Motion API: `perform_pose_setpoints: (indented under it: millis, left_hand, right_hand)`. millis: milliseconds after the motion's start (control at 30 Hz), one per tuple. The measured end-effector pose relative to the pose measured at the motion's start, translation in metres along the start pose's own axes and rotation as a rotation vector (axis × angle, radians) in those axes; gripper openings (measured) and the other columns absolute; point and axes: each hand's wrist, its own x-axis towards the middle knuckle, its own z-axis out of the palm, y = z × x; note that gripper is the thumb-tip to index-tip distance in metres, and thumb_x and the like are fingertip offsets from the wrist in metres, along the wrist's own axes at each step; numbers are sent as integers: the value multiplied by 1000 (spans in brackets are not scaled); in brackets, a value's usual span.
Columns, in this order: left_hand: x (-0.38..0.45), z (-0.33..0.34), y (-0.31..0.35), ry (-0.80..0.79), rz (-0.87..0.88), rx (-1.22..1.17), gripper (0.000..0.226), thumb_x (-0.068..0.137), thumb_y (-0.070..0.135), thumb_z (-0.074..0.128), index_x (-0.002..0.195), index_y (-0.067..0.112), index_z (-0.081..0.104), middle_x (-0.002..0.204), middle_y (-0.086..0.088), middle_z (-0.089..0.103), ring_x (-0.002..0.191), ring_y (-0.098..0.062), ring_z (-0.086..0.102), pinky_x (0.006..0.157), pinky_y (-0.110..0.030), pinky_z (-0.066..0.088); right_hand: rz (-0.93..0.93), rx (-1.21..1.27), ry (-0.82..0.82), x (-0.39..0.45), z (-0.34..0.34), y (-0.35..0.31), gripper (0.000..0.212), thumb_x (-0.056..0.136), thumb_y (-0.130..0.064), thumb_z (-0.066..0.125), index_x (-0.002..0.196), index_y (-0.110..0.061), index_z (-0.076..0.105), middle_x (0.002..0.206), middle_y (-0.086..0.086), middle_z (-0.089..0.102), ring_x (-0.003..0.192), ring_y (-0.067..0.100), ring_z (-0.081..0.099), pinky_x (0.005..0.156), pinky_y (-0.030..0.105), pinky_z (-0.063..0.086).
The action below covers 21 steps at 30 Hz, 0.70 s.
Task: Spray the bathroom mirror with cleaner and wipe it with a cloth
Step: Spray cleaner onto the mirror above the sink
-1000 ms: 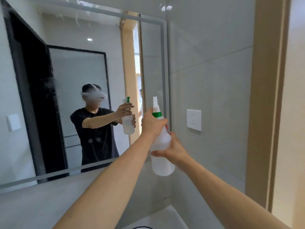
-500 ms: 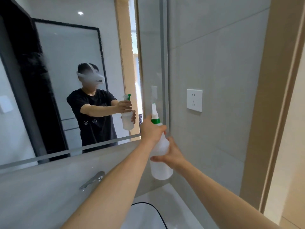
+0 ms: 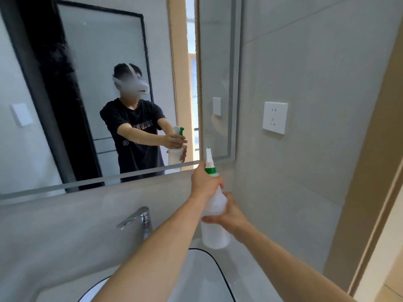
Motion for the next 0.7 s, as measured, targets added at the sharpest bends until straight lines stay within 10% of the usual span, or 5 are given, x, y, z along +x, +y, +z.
perform_pose_setpoints:
  millis: [433,700]
  left_hand:
    - [-5,-27,-38,84,-55,60,33,69,-3,74,90,15,56,85,-9,63,74,-27,67,51,-24,53]
    - [0,-68,-16,134,22,23,46,69,-5,73,109,14,60,91,-10,63,86,-35,68,71,-47,62]
  right_hand:
    - [22,41,-86,-5,37,18,75,49,-27,91,105,-37,42,104,-8,63,93,13,65,66,31,49]
    - [-74,27,-126,6,60,-18,80,56,-22,93,116,-31,41,109,-2,63,100,20,63,81,42,53]
